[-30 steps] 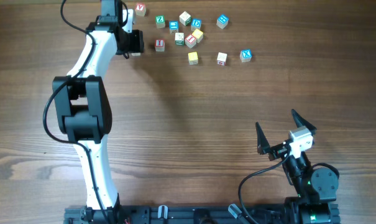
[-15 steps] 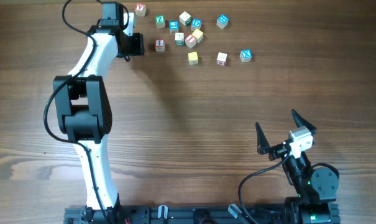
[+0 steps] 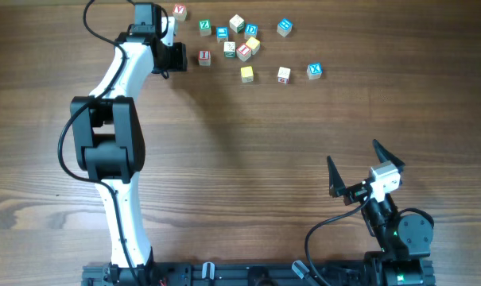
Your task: Form a circle
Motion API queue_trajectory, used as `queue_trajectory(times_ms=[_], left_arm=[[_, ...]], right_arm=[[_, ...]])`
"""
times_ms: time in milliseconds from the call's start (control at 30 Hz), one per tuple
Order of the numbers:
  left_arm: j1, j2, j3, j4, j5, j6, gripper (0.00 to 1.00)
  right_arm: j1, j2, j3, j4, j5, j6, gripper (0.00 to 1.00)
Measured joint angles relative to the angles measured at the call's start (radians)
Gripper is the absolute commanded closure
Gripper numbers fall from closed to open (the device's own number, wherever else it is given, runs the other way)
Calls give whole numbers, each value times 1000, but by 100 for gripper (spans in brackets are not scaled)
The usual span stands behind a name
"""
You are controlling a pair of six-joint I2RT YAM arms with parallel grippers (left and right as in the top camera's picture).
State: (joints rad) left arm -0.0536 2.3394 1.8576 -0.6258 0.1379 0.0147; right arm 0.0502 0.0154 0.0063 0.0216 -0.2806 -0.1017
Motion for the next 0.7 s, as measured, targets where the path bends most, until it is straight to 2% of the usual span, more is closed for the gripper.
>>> queue_trajectory(times_ms=[267,500,567,633,700], left_arm=[[0,3,0,-13,-7,0,50],[0,27,-1,11,-37,0,53],[0,27,-1,22,-37,0,51],[0,27,-1,26,-37,0,44],[0,27,-2,35,-37,1,47]], right_arm=[[0,0,0,0,0,0,1],[0,0,0,0,0,0,0],[0,0,0,0,0,0,0],[0,0,0,0,0,0,0],[0,0,0,0,0,0,2]])
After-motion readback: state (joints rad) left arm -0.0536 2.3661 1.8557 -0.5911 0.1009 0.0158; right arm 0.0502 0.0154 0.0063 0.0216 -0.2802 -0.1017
